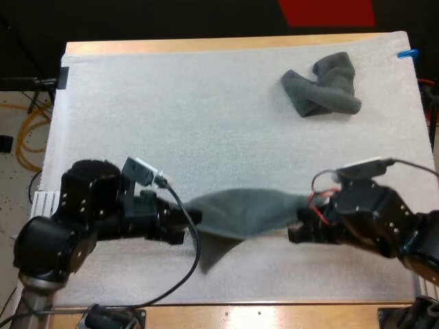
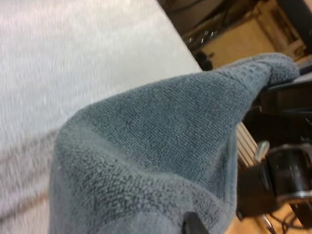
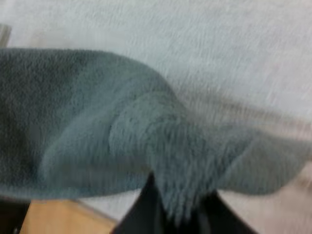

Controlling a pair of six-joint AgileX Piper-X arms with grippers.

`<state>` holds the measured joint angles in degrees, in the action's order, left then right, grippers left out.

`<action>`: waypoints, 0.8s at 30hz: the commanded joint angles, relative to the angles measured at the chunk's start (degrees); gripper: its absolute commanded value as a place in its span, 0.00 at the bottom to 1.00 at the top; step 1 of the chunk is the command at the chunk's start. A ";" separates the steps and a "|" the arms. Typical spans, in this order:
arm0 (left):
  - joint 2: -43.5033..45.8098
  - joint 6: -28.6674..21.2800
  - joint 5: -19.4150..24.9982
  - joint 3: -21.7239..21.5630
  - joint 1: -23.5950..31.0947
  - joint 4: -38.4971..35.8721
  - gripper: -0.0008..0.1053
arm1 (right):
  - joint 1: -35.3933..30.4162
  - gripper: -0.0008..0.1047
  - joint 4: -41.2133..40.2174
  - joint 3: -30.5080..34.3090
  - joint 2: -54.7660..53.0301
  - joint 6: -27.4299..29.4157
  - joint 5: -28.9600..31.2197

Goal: Pick towel from pile fold and stack

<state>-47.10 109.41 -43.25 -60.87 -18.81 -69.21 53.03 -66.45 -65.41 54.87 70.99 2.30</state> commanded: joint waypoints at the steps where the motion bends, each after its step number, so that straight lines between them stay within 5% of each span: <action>1: 0.62 -0.44 0.21 -0.29 -0.32 -1.51 0.01 | 0.72 0.01 -1.54 -0.55 -0.70 -1.44 -0.39; 7: 0.62 -1.49 8.31 2.32 -0.32 -3.71 0.01 | 3.82 0.01 -2.26 0.70 -0.28 -6.67 1.76; 12: -2.54 -1.71 14.89 9.44 -0.32 7.46 0.01 | 0.83 0.01 6.53 8.30 3.69 -6.44 9.17; 16: -7.84 -1.71 20.68 13.29 -0.30 19.96 0.01 | -6.27 0.01 17.69 13.83 8.42 -5.07 5.40; 24: -24.98 -1.71 20.76 14.85 1.10 39.03 0.01 | -21.82 0.01 37.75 16.16 20.86 -2.80 -8.10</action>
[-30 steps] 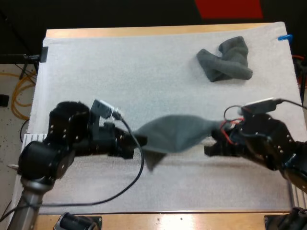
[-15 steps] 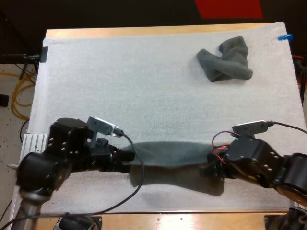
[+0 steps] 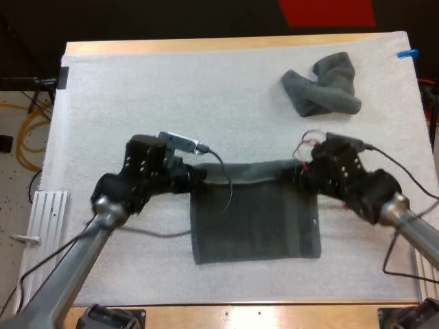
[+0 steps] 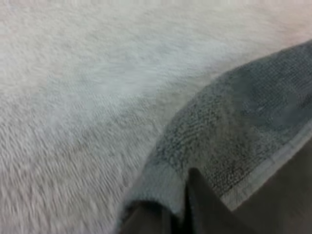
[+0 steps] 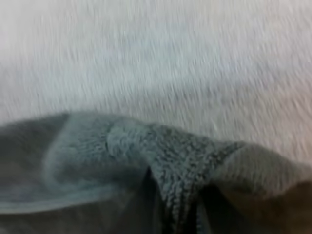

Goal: Pick towel from pile fold and stack

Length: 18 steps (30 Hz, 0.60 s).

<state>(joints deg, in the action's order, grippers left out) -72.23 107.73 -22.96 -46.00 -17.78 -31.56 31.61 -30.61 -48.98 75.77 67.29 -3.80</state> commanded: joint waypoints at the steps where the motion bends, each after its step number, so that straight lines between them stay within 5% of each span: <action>1: -0.80 -0.03 0.42 -0.03 0.36 2.28 0.01 | -1.05 0.01 2.99 -0.27 0.98 0.91 -3.02; 6: -9.08 -0.03 -0.63 -0.03 4.00 9.77 0.01 | -5.25 0.01 9.40 -0.27 7.57 0.91 -6.85; 14: -14.25 -0.26 -7.22 -0.03 8.31 11.79 0.04 | -6.89 0.01 15.37 -0.27 12.41 0.55 -8.68; 16: -14.25 -0.25 -9.06 -0.06 9.10 13.00 0.08 | -6.88 0.04 17.02 -0.27 12.81 0.18 -9.27; 18: -14.25 0.08 -10.32 -0.87 9.86 14.01 0.18 | -7.10 0.19 19.60 -0.27 13.05 -1.51 -10.41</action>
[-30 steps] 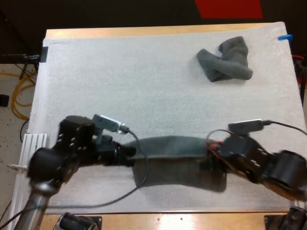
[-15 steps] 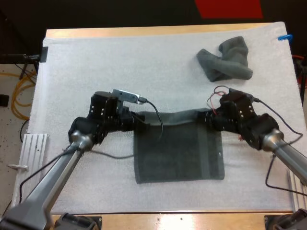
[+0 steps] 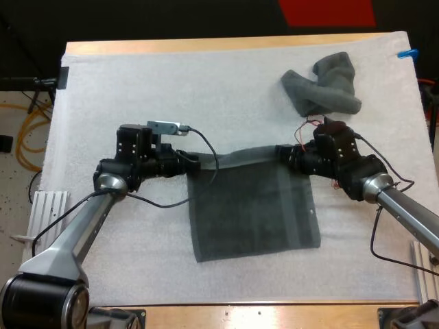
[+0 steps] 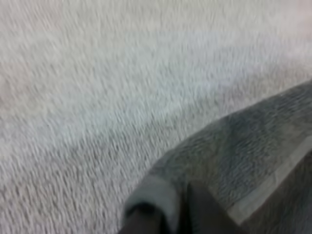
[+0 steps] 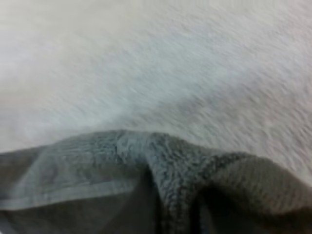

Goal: Pick towel from pile fold and stack

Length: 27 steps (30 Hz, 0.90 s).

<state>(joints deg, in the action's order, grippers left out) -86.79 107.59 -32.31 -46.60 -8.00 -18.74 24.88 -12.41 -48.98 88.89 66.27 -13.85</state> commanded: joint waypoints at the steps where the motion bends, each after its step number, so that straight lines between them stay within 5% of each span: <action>1: 0.32 0.26 -0.91 -0.66 0.26 1.16 0.21 | -0.51 0.25 2.32 -0.27 -0.07 -0.87 -0.74; 5: 0.32 0.52 -0.96 -3.61 0.67 0.98 0.34 | -1.07 0.50 9.43 -0.54 -0.08 -1.22 -2.78; 13: 0.65 0.11 -5.09 -11.21 0.67 -4.70 0.34 | -1.37 0.53 12.11 -5.63 -0.74 1.25 -4.43; 18: 5.77 -6.94 -3.96 -13.60 0.67 -10.63 0.39 | -1.37 0.53 0.82 -8.82 -5.55 12.84 -2.50; 23: 13.72 -8.72 -2.07 -13.58 0.67 -15.30 0.62 | -1.37 0.53 -9.71 -9.69 -12.99 20.42 2.82; 27: 20.85 -8.87 -2.08 -13.58 0.67 -20.21 0.66 | -1.37 0.53 -17.72 -9.69 -20.97 23.16 5.82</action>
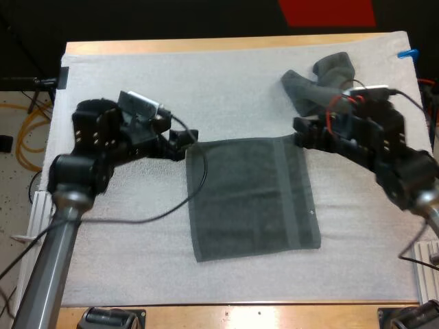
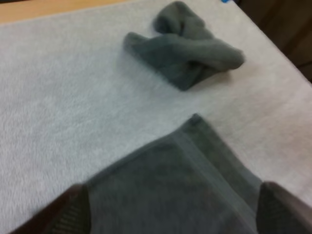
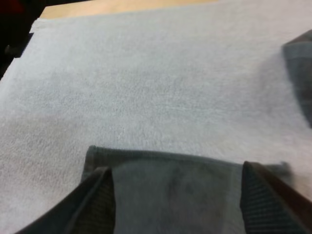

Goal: Pick towel from pile fold and stack

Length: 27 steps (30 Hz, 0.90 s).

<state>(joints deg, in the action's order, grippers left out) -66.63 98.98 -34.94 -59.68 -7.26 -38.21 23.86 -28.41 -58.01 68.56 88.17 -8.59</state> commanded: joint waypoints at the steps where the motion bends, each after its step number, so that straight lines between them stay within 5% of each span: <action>1: 1.93 -0.27 0.55 -0.49 -0.07 -1.68 0.66 | -0.35 0.53 -2.94 -0.65 -1.66 1.24 0.86; 9: 15.50 -0.90 1.13 -0.49 -0.07 -15.56 0.66 | -0.35 0.53 -18.18 -0.65 -16.03 0.26 1.27; 16: 22.78 -1.60 7.44 -0.14 -0.26 -23.92 0.66 | -0.35 0.53 -33.03 -0.48 -22.54 0.26 5.09; 21: 26.67 -1.60 8.71 3.04 -0.26 -30.11 0.66 | -0.35 0.53 -41.36 0.32 -23.67 0.26 6.95; 27: 30.83 -1.32 10.35 9.92 -0.26 -34.20 0.66 | -0.35 0.53 -41.84 7.96 -23.51 0.26 7.50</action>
<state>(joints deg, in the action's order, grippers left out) -36.10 97.71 -25.06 -49.76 -7.26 -71.81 23.86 -69.87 -50.53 45.16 88.33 -1.41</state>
